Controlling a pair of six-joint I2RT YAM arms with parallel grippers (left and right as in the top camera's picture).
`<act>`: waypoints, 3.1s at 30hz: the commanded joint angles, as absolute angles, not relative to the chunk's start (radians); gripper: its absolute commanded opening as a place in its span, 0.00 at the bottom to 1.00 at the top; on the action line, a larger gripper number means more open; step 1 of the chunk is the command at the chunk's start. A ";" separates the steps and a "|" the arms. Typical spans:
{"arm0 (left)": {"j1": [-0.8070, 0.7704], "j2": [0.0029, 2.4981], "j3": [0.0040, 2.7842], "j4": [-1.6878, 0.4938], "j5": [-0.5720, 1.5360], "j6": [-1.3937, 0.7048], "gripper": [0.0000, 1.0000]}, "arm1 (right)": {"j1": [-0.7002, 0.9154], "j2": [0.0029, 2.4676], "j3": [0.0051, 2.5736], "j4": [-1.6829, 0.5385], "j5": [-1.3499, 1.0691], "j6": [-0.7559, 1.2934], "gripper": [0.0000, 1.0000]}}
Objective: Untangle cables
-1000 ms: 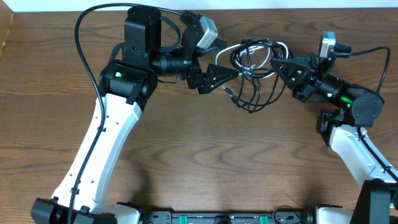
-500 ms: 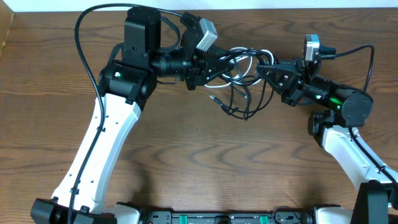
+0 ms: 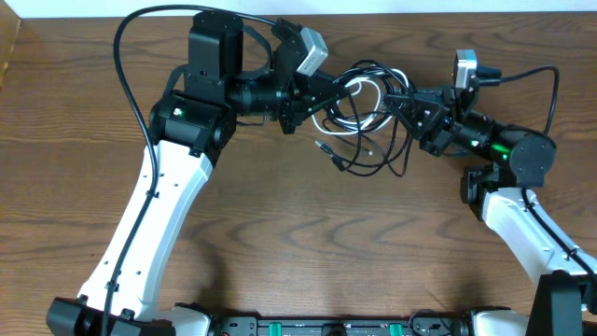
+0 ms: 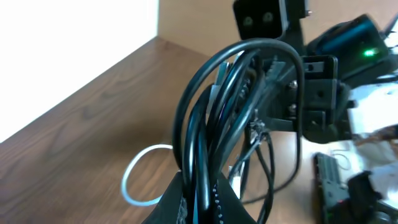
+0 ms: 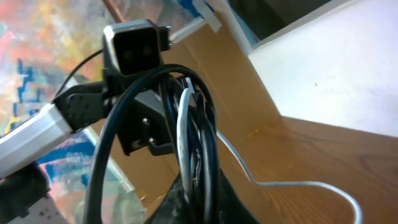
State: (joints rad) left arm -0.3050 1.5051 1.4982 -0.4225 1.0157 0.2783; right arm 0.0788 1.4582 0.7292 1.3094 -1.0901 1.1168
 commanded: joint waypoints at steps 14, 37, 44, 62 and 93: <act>-0.209 1.498 1.520 -0.422 0.799 0.276 0.08 | -0.003 1.453 0.733 0.706 -0.788 0.989 0.08; -0.221 1.498 1.520 -0.448 1.058 0.413 0.07 | 0.118 1.453 0.733 0.909 -0.797 0.821 0.90; -0.277 1.498 1.520 -0.448 1.058 0.486 0.08 | 0.170 1.453 0.733 0.874 -0.683 0.786 0.90; -0.302 1.498 1.520 -0.448 1.028 0.497 0.07 | 0.146 1.453 0.733 0.321 -0.208 0.788 0.81; -0.184 1.498 1.520 -0.413 0.356 0.021 0.08 | 0.020 1.453 0.733 0.284 -0.375 0.811 0.51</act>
